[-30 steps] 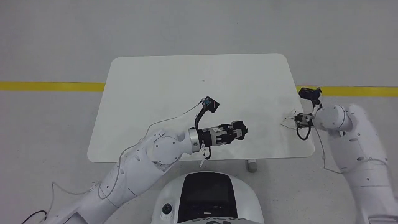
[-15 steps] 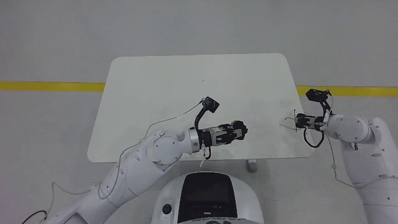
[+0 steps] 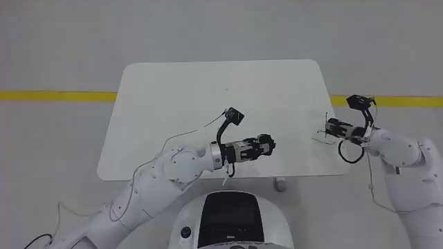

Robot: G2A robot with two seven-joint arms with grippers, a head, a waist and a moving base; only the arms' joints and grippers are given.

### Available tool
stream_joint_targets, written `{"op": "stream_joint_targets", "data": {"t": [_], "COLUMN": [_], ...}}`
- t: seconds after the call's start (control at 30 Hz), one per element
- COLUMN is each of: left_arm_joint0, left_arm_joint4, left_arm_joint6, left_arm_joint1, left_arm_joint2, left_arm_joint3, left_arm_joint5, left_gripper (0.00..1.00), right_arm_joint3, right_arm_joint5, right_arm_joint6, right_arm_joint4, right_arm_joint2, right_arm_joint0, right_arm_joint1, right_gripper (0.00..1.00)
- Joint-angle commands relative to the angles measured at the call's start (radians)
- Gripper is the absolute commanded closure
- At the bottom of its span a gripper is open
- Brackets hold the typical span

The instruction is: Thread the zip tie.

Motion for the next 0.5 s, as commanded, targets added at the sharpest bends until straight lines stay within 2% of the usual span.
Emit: {"op": "stream_joint_targets", "data": {"t": [0.0, 0.07, 0.13, 0.47], "left_arm_joint0": [0.000, 0.000, 0.000, 0.000], "left_arm_joint4": [0.000, 0.000, 0.000, 0.000], "left_arm_joint6": [0.000, 0.000, 0.000, 0.000], "left_arm_joint1": [0.000, 0.000, 0.000, 0.000], "left_arm_joint2": [0.000, 0.000, 0.000, 0.000], "left_arm_joint3": [0.000, 0.000, 0.000, 0.000], "left_arm_joint5": [0.000, 0.000, 0.000, 0.000], "left_gripper": [1.00, 1.00, 1.00, 1.00], "right_arm_joint3": [-0.015, -0.025, -0.077, -0.077], "right_arm_joint5": [-0.063, -0.111, -0.111, -0.111], "right_arm_joint6": [-0.041, -0.079, -0.109, -0.109], "right_arm_joint4": [0.054, 0.092, 0.147, 0.147], "right_arm_joint2": [0.024, 0.039, 0.041, 0.041], "right_arm_joint0": [-0.033, -0.056, -0.082, -0.082], "right_arm_joint1": [0.000, 0.001, 0.002, 0.002], "right_gripper": [1.00, 1.00, 1.00, 1.00]}}
